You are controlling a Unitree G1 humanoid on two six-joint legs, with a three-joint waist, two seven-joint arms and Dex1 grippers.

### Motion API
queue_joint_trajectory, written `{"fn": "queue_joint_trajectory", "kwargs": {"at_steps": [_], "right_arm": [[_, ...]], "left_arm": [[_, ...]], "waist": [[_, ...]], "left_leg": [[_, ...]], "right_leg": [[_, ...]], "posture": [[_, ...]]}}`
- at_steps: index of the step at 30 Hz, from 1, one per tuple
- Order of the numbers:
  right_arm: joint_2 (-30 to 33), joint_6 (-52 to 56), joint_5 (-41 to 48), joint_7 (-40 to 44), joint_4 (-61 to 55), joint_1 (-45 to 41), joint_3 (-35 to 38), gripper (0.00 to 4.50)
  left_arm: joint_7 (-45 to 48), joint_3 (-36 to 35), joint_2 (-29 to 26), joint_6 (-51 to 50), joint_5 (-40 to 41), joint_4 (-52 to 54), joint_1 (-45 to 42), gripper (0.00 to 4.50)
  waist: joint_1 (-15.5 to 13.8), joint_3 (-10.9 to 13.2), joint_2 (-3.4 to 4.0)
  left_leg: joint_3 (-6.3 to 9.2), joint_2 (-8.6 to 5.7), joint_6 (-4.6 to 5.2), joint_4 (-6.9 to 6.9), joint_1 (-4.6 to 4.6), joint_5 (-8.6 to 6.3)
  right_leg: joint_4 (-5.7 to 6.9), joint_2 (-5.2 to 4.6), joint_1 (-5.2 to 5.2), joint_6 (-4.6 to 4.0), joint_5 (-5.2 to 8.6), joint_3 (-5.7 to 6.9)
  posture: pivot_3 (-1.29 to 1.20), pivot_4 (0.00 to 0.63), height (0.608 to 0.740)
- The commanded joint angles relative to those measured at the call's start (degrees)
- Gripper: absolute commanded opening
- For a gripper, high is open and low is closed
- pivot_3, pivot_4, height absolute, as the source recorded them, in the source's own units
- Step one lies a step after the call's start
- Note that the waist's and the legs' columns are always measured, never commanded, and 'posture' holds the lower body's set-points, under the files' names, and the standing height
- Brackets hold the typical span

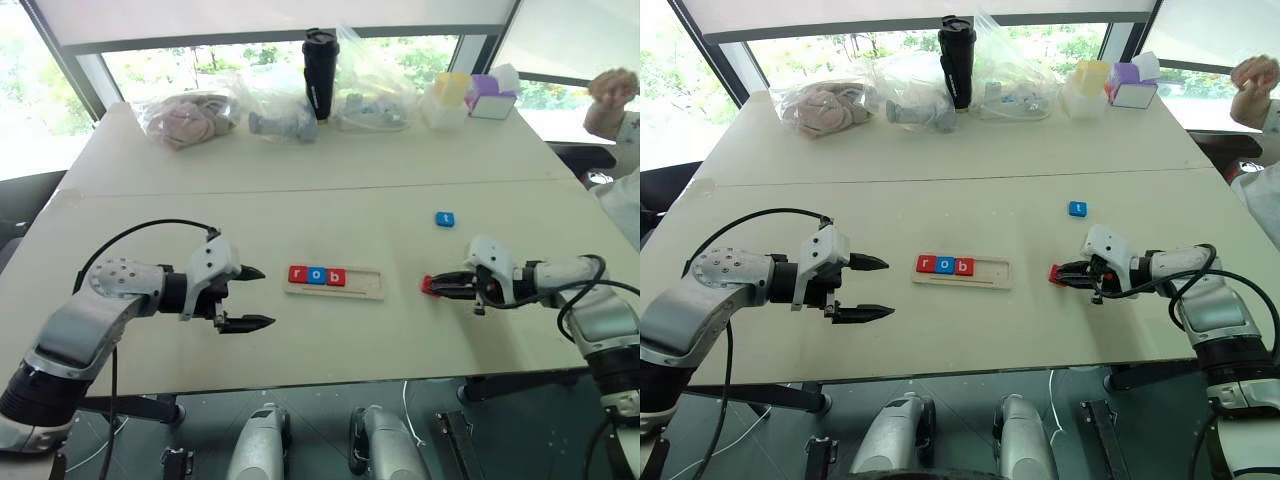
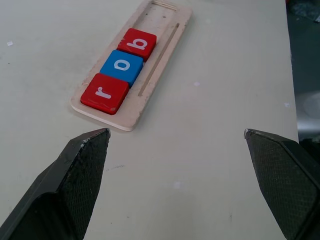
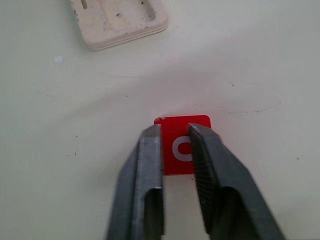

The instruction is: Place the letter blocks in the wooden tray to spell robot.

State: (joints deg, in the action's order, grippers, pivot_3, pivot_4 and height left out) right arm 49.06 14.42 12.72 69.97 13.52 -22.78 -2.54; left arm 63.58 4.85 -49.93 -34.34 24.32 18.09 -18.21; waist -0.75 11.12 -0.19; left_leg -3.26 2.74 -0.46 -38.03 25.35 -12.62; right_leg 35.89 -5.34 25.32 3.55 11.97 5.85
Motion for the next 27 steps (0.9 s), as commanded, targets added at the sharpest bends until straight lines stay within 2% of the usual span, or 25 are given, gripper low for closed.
{"fn": "queue_joint_trajectory", "kwargs": {"at_steps": [1,4,27], "right_arm": [[0.3,2.5,2.8,-0.2,-2.9,-1.1,3.1,2.92],[1.2,2.9,1.7,-0.3,-2.8,-1.5,2.5,4.42],[1.7,4.5,-3.4,3.4,1.1,-5.4,-3.0,4.42]], "left_arm": [[0.0,-0.8,-0.2,1.0,0.0,0.7,0.2,4.50],[0.2,-0.8,-0.3,1.1,-0.1,0.4,0.0,4.50],[-1.1,-0.2,0.3,1.8,-1.0,0.4,0.8,4.50]], "waist": [[0.0,0.0,0.00],[0.0,0.0,0.00],[-0.1,0.0,0.00]], "left_leg": [[0.00,0.00,0.00,0.00,0.00,0.00],[0.00,0.00,0.00,-0.02,-0.01,0.00],[-0.01,0.00,0.00,-0.07,-0.01,0.00]], "right_leg": [[0.01,0.00,0.00,0.00,0.00,0.00],[0.05,0.00,0.01,0.00,0.00,-0.01],[0.12,0.00,0.03,0.00,0.00,-0.03]], "posture": [[0.00,0.150,0.740],[0.00,0.150,0.740],[0.00,0.150,0.740]]}}
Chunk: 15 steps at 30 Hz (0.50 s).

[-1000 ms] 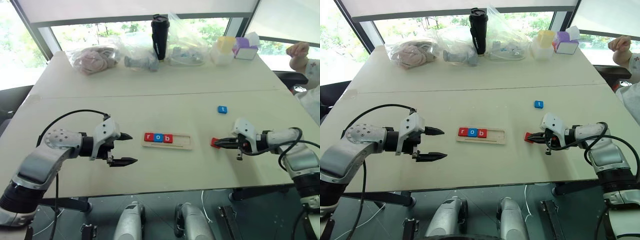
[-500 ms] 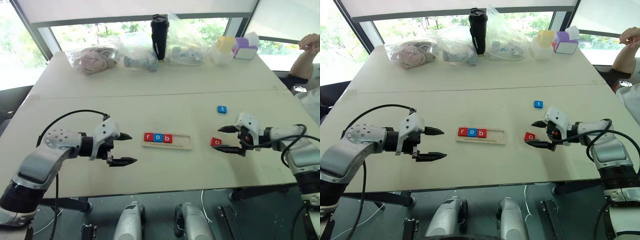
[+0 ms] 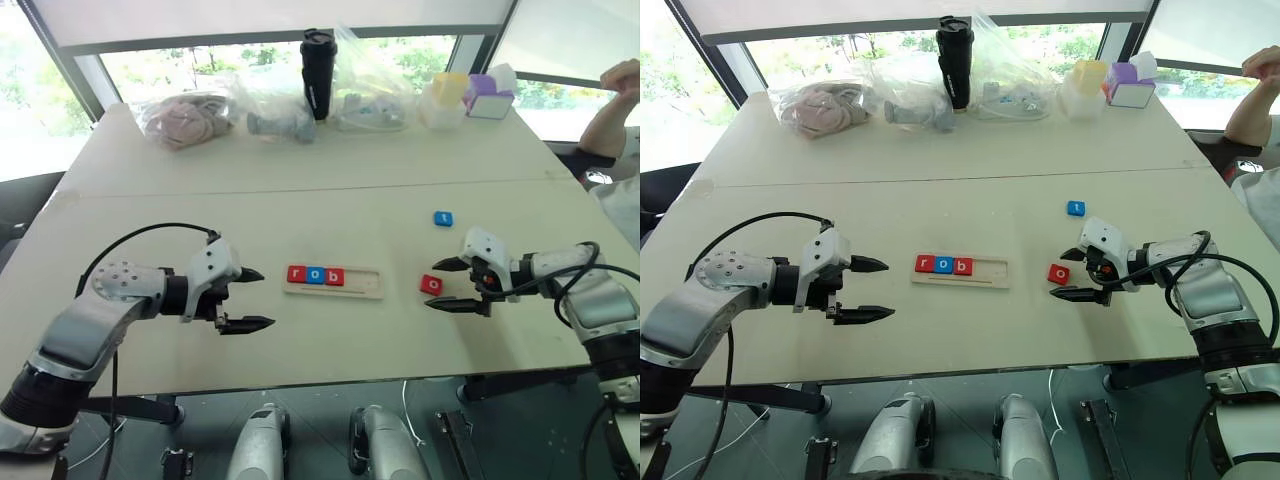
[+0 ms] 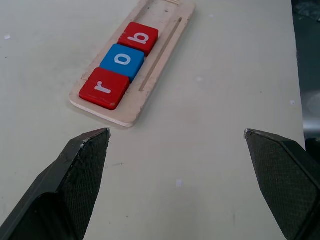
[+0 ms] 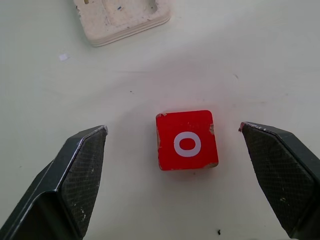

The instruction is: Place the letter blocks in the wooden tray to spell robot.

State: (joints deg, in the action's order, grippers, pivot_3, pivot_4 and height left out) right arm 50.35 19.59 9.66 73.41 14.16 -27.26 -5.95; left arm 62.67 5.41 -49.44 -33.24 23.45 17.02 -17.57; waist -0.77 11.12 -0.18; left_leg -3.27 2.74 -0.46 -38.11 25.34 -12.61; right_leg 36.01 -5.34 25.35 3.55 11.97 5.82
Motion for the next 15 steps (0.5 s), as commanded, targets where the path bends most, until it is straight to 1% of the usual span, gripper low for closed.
{"fn": "queue_joint_trajectory", "kwargs": {"at_steps": [1,3,6,7,10,11,15], "right_arm": [[0.3,-0.9,-0.5,-0.1,0.7,-0.8,0.4,4.42],[0.0,-1.3,-0.8,-0.4,1.2,-0.7,0.2,4.42],[-0.4,-1.7,-1.2,-0.7,1.5,-0.7,0.0,3.60],[-0.5,-1.8,-1.3,-0.7,1.6,-0.7,-0.1,3.12],[-0.7,-1.7,-1.2,-1.0,1.5,-1.0,0.2,1.42],[-0.7,-1.7,-1.2,-1.0,1.5,-1.0,0.2,1.13],[-0.6,-1.8,-1.3,-1.2,1.3,-0.9,0.3,1.14]], "left_arm": [[-0.3,-0.7,-0.1,0.7,-0.2,1.6,0.1,4.50],[-0.5,-0.7,0.0,0.7,-0.2,1.6,0.1,4.50],[-0.5,-0.7,0.0,0.7,-0.2,1.6,0.1,4.50],[-0.5,-0.7,0.0,0.8,-0.2,1.6,0.1,4.50],[-0.4,-0.8,0.0,0.8,-0.3,1.4,0.0,4.50],[-0.4,-0.7,0.0,0.7,-0.3,1.5,0.0,4.50],[-0.5,-0.7,0.1,0.7,-0.3,1.6,0.0,4.50]], "waist": [[-0.1,0.0,0.00],[0.0,0.0,0.00],[0.0,0.0,0.00],[0.0,0.0,0.00],[0.0,0.0,0.00],[0.0,0.0,0.00],[0.0,0.0,0.00]], "left_leg": [[0.00,0.00,0.00,-0.01,0.00,0.00],[0.00,0.00,0.00,-0.03,0.00,0.00],[0.00,0.00,0.00,-0.03,0.00,0.00],[0.00,0.00,0.00,-0.03,0.00,0.00],[0.00,0.00,0.00,-0.03,0.00,0.00],[0.00,0.00,0.00,-0.03,0.00,0.00],[0.00,0.00,0.00,-0.03,0.00,0.00]], "right_leg": [[0.00,0.00,0.00,0.00,0.00,0.00],[0.00,-0.01,-0.01,0.00,0.00,0.00],[0.01,0.00,0.00,0.00,0.00,0.00],[0.01,0.00,0.00,0.00,0.00,0.00],[0.02,0.00,0.00,0.00,0.00,0.00],[0.02,0.00,0.00,0.00,0.00,0.00],[0.02,0.00,0.00,0.00,0.00,0.00]], "posture": [[0.00,0.150,0.740],[0.00,0.150,0.740],[0.00,0.150,0.740],[0.00,0.150,0.740],[0.00,0.150,0.740],[0.00,0.150,0.740],[0.00,0.150,0.740]]}}
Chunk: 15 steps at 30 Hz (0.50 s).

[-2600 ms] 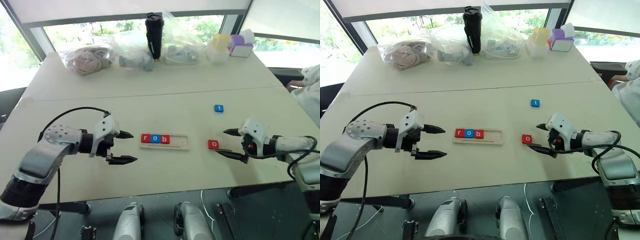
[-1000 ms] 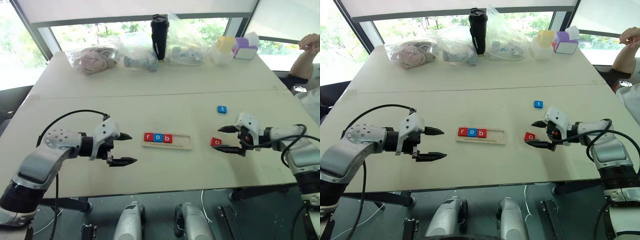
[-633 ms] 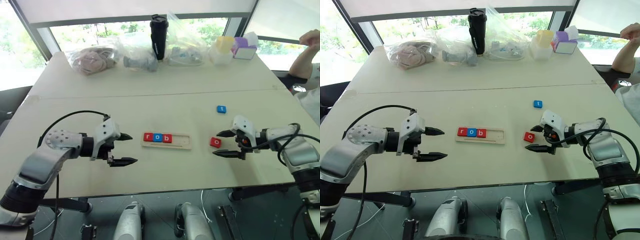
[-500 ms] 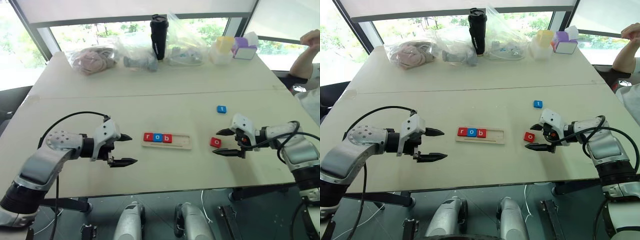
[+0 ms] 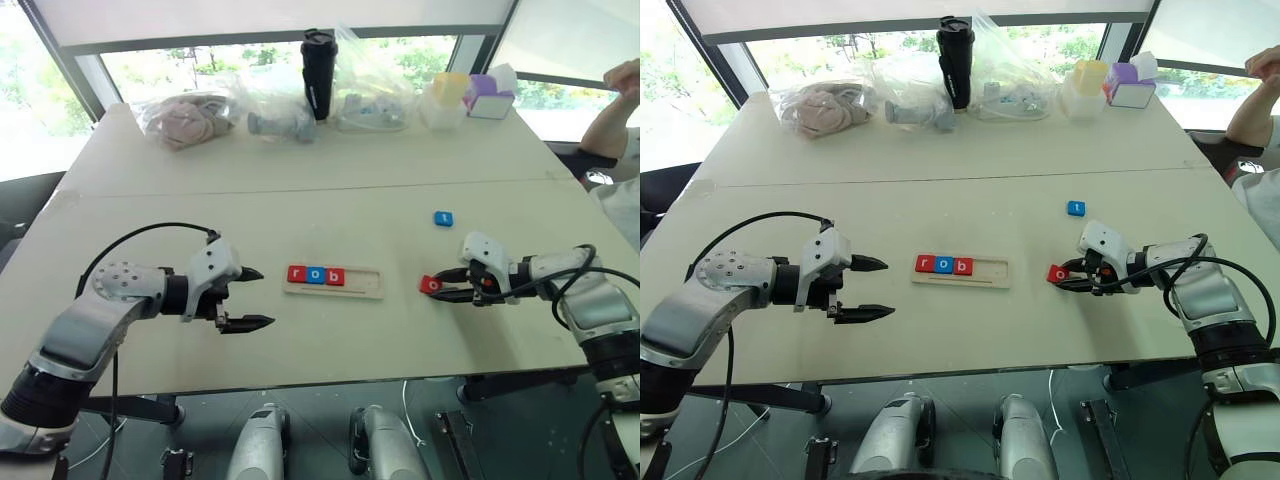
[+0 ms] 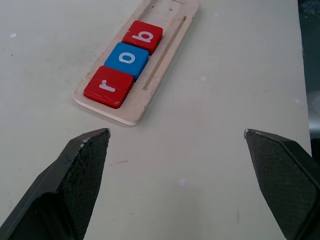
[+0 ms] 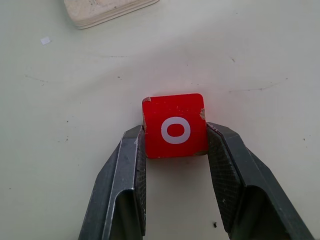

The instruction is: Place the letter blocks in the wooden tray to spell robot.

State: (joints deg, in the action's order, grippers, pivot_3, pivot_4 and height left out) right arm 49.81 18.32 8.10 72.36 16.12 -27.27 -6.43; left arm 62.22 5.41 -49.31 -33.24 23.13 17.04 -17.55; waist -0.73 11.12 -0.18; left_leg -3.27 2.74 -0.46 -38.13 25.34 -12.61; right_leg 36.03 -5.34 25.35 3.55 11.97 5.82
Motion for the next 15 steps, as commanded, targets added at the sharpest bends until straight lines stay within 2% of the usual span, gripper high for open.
{"fn": "queue_joint_trajectory", "kwargs": {"at_steps": [1,8,15], "right_arm": [[-0.1,-0.4,0.4,-0.3,-0.9,-1.1,1.0,1.14],[-0.8,5.8,3.5,-0.7,-7.5,-4.6,1.9,1.14],[-6.3,10.8,3.2,-1.4,-15.7,-10.5,-4.1,1.14]], "left_arm": [[-0.1,-0.7,0.0,0.7,0.1,1.6,0.0,4.50],[-0.2,-0.6,0.0,0.5,0.3,1.7,0.1,4.50],[-0.2,-0.3,0.4,0.5,0.0,1.2,-0.6,4.50]], "waist": [[0.0,0.0,0.00],[0.2,0.0,0.00],[0.1,0.0,0.01]], "left_leg": [[0.00,0.00,0.00,0.00,0.00,0.00],[-0.01,0.01,0.00,-0.01,-0.01,0.00],[0.00,0.04,0.00,-0.01,-0.01,0.00]], "right_leg": [[0.00,0.00,0.00,0.00,0.00,0.00],[0.05,0.00,0.03,0.00,0.00,-0.01],[0.07,0.02,0.04,-0.01,0.00,0.00]], "posture": [[0.00,0.150,0.740],[0.00,0.150,0.740],[0.00,0.150,0.740]]}}
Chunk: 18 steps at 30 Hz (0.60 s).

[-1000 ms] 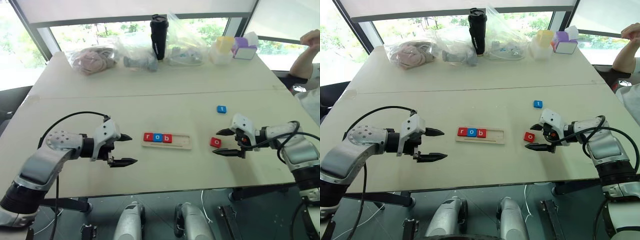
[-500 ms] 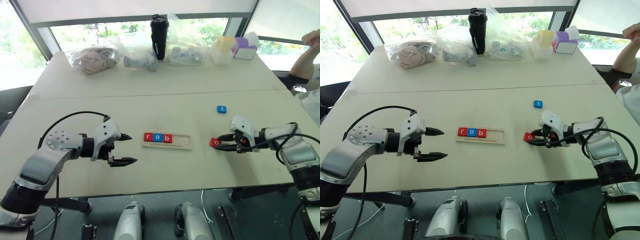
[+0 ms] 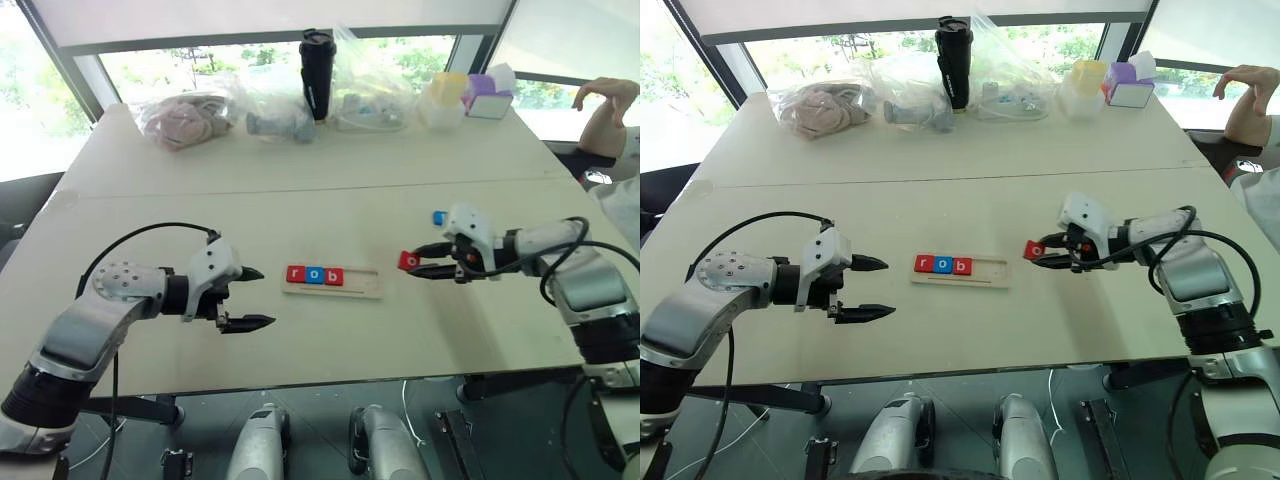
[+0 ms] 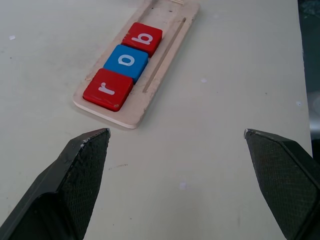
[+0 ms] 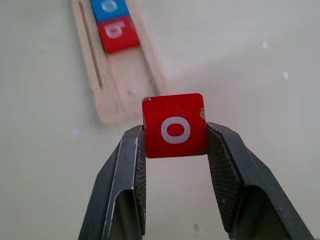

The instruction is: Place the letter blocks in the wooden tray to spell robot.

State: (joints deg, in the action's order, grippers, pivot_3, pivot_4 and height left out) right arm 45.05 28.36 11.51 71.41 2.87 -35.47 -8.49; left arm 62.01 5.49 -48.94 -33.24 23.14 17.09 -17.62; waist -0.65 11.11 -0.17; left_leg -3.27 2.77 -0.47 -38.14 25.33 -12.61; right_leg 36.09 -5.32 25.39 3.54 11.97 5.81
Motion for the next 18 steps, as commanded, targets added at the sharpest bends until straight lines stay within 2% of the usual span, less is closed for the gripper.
{"fn": "queue_joint_trajectory", "kwargs": {"at_steps": [1,7,18], "right_arm": [[-2.4,0.6,-0.9,-0.7,-2.3,-2.8,-3.2,1.14],[-6.4,-1.2,-5.0,-2.5,0.8,-5.9,-8.7,1.14],[-8.5,-2.0,-7.1,-2.3,3.8,-6.9,-11.7,1.14]], "left_arm": [[0.0,-0.4,0.1,0.5,0.0,1.2,-0.6,4.50],[-1.0,-0.8,0.3,0.0,0.3,2.4,0.5,4.50],[-3.0,-1.1,0.8,-0.8,0.9,4.0,2.2,4.50]], "waist": [[0.0,0.0,0.00],[-0.1,0.0,0.00],[-0.1,0.0,0.00]], "left_leg": [[0.00,0.00,0.00,0.00,0.00,0.00],[-0.02,-0.03,0.00,-0.01,0.04,0.00],[-0.01,-0.02,-0.01,-0.01,0.01,0.01]], "right_leg": [[0.00,0.00,0.00,0.00,0.00,0.00],[-0.03,-0.03,-0.01,-0.01,-0.01,0.00],[0.01,-0.01,0.00,-0.01,-0.02,0.00]], "posture": [[0.00,0.150,0.740],[0.00,0.150,0.740],[0.00,0.150,0.740]]}}
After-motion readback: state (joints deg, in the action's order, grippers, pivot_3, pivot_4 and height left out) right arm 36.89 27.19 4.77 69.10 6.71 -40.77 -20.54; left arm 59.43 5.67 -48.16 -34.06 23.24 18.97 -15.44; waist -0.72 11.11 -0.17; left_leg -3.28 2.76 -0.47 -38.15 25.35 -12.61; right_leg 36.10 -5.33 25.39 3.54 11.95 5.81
